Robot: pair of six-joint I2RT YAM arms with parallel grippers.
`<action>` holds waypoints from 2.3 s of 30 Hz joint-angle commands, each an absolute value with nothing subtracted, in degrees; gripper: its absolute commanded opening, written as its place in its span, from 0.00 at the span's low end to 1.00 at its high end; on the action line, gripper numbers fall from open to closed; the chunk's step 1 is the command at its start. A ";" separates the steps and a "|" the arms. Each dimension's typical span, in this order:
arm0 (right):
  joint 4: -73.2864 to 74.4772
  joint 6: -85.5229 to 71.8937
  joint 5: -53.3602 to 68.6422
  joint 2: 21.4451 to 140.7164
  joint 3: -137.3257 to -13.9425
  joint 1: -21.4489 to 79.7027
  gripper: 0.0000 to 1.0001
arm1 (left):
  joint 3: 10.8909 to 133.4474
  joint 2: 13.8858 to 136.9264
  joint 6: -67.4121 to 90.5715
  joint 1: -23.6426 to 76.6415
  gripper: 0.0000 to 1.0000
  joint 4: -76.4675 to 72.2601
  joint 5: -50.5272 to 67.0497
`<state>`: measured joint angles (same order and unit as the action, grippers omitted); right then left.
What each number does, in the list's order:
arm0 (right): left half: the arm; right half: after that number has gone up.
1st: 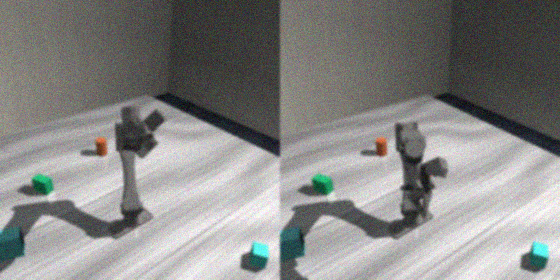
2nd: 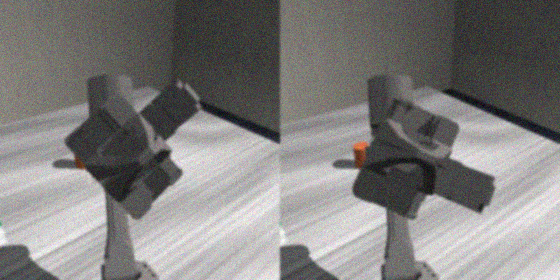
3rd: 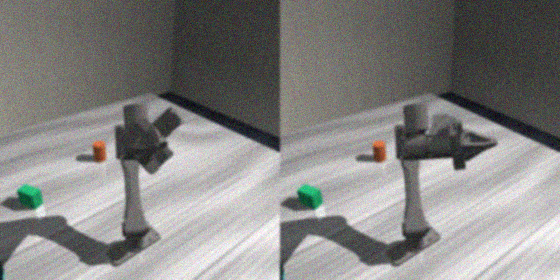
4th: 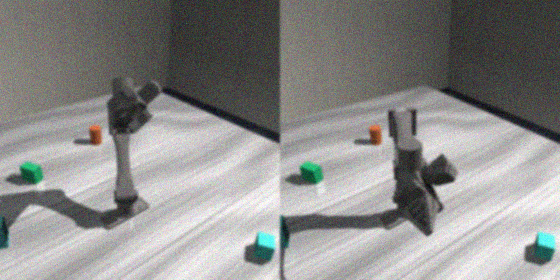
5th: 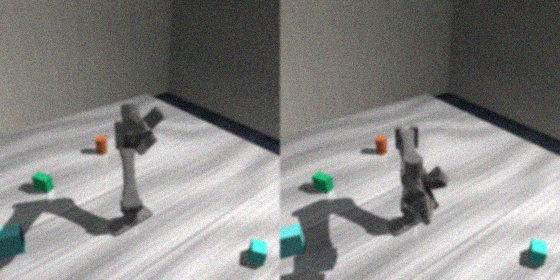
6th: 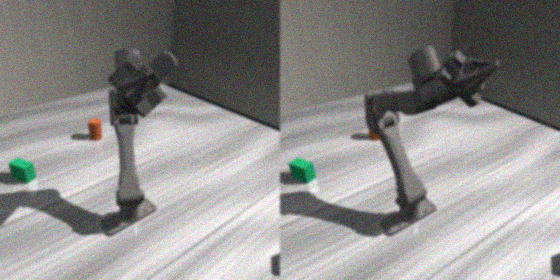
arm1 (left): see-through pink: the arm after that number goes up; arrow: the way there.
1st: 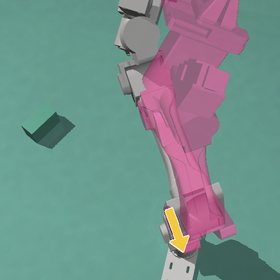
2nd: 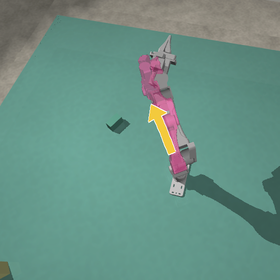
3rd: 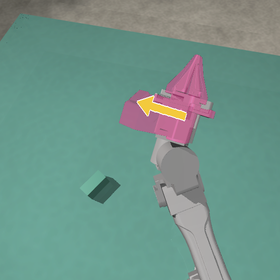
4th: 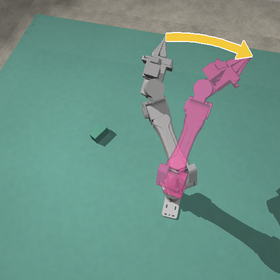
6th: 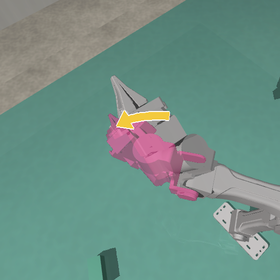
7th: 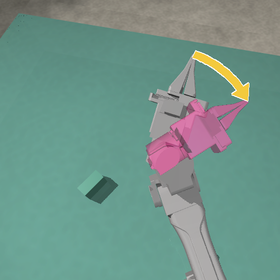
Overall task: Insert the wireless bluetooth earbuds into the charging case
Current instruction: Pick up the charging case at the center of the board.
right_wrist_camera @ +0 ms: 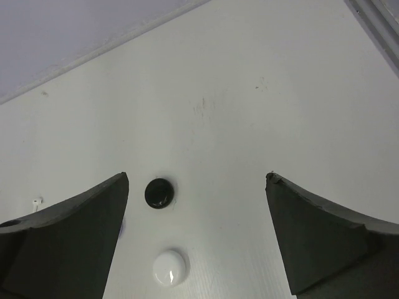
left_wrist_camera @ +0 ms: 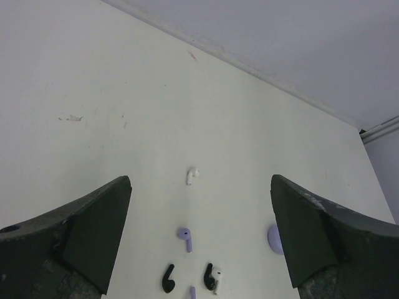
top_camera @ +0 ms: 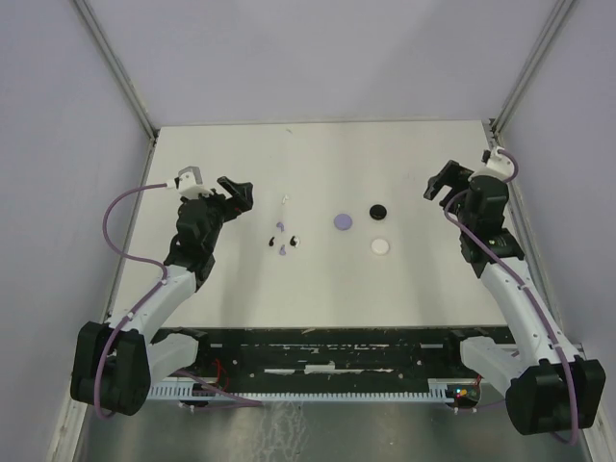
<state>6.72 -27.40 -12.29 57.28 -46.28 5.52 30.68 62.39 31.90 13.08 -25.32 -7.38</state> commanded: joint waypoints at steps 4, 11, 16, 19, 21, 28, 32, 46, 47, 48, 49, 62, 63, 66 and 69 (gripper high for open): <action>5.52 -23.38 -8.32 53.50 -45.26 5.48 0.99 | 33.22 61.59 32.28 12.79 0.99 -25.57 -7.49; 6.40 -22.22 4.03 54.70 -45.80 5.50 0.99 | 32.91 60.67 31.89 12.75 0.99 -24.67 -8.74; 12.32 -21.74 7.50 63.13 -51.35 6.78 0.99 | 34.78 61.63 29.01 12.87 0.99 -22.32 -3.92; 14.72 -18.97 1.62 67.82 -53.01 14.12 0.99 | 36.43 64.37 27.65 14.26 0.99 -22.27 -0.90; 15.85 -17.09 -4.33 70.95 -54.68 19.97 0.99 | 38.15 66.05 25.82 16.32 0.99 -20.88 -1.56; 16.88 -15.13 -12.87 84.85 -61.81 29.45 0.99 | 43.44 71.55 23.04 20.35 0.99 -16.61 -1.92; 17.13 -14.09 -15.89 91.81 -65.43 32.33 0.99 | 44.29 72.82 22.87 20.65 0.98 -16.70 -0.49; 14.92 -15.56 -13.24 106.74 -73.62 34.93 0.96 | 45.67 75.08 22.46 20.96 0.93 -16.61 1.67; 14.69 -15.76 -13.07 107.31 -73.88 34.90 0.95 | 45.85 75.26 22.49 21.00 0.92 -16.57 1.89; 14.52 -15.95 -12.89 107.94 -74.15 34.96 0.94 | 46.06 75.39 22.59 20.96 0.92 -16.46 2.00; 14.50 -16.10 -12.70 108.46 -74.48 34.90 0.92 | 46.25 75.55 22.71 20.98 0.92 -16.25 1.98; 14.38 -17.39 -12.60 114.19 -77.15 35.31 0.77 | 46.12 75.14 22.59 20.96 0.96 -16.07 1.02; 14.33 -17.48 -12.58 114.36 -77.17 35.25 0.77 | 46.12 75.15 22.59 20.99 0.96 -16.08 0.91; 14.28 -17.82 -12.78 114.74 -77.02 35.25 0.73 | 46.05 75.06 22.50 21.00 0.96 -16.08 0.63; 14.39 -18.18 -12.83 114.87 -76.82 35.24 0.68 | 46.05 75.06 22.41 20.96 0.95 -16.08 0.53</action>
